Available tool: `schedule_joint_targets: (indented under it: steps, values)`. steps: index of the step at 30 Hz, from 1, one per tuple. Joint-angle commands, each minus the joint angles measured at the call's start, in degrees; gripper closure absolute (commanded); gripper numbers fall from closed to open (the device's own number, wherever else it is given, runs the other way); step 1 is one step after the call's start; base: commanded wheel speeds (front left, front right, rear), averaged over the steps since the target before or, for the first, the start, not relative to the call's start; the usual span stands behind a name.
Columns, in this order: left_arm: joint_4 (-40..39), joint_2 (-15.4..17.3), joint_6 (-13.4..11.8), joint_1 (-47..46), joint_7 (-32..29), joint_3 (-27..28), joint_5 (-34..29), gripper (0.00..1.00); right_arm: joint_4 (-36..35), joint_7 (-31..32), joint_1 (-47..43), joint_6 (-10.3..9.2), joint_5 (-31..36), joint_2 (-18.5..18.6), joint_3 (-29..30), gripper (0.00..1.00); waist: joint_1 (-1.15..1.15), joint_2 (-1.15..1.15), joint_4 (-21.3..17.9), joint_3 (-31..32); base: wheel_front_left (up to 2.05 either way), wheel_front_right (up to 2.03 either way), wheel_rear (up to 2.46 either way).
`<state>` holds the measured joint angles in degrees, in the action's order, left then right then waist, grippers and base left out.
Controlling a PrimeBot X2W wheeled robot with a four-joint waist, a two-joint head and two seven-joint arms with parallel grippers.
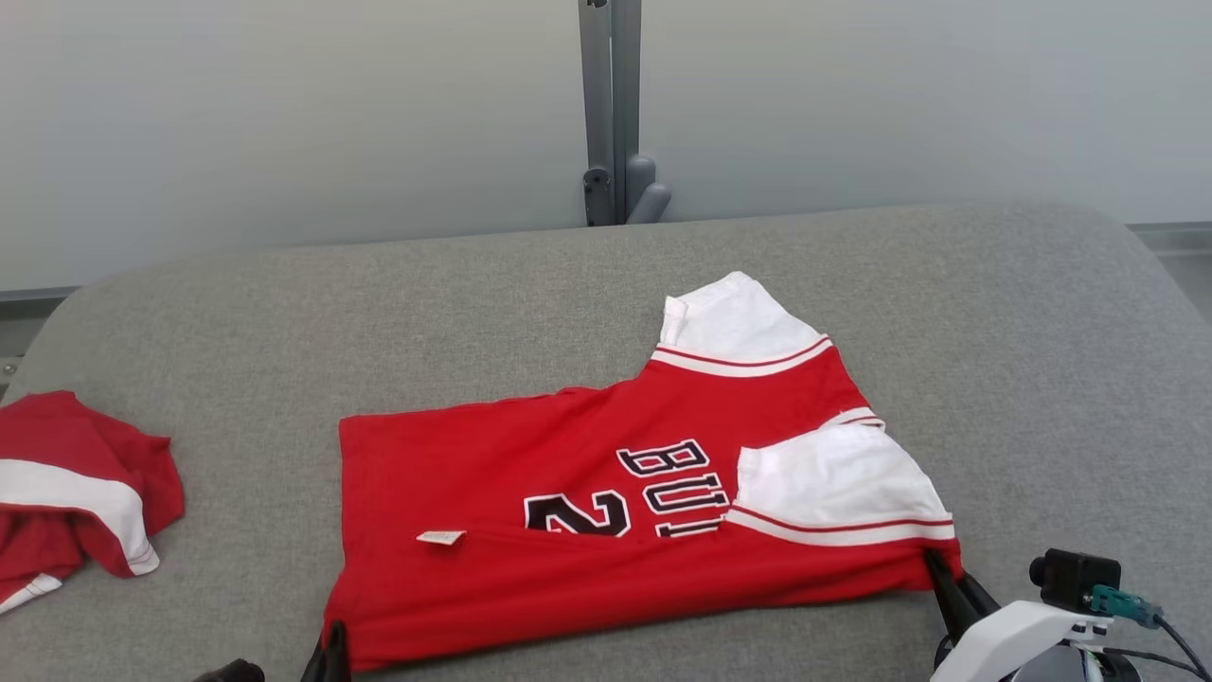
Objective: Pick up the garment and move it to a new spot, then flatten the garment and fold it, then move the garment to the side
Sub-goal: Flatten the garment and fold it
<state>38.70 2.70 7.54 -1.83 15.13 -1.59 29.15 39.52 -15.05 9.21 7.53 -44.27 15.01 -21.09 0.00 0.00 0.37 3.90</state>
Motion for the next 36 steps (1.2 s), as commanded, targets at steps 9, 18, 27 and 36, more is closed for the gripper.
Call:
schedule_joint_targets:
  steps: [9,18,27,36]
  values:
    - [1.56,0.39,-0.11,0.83,0.00,0.33,-0.19,0.82,1.92,-0.14,-1.97,-0.09,0.17,0.35,-1.37,1.00,0.00,0.00,-0.44,-3.19,0.00,0.00,0.00]
    - [-2.20,0.33,-0.81,0.37,0.00,3.94,-4.01,0.00,-1.03,-0.14,-1.71,-0.08,3.74,0.83,5.74,0.00,0.00,0.00,-0.15,-3.70,0.00,0.00,0.00]
    - [-2.83,0.32,-0.55,-10.98,0.00,4.06,-7.81,0.00,-9.65,-0.14,4.36,-0.07,12.33,-0.98,13.33,0.00,0.00,0.00,0.69,-12.28,0.00,0.00,0.00]
    - [4.07,0.69,-0.60,-24.18,0.00,3.85,-11.71,0.00,-10.88,-0.14,12.88,-0.08,18.00,-3.29,14.20,0.00,0.00,0.00,0.17,-19.61,0.00,0.00,0.00]
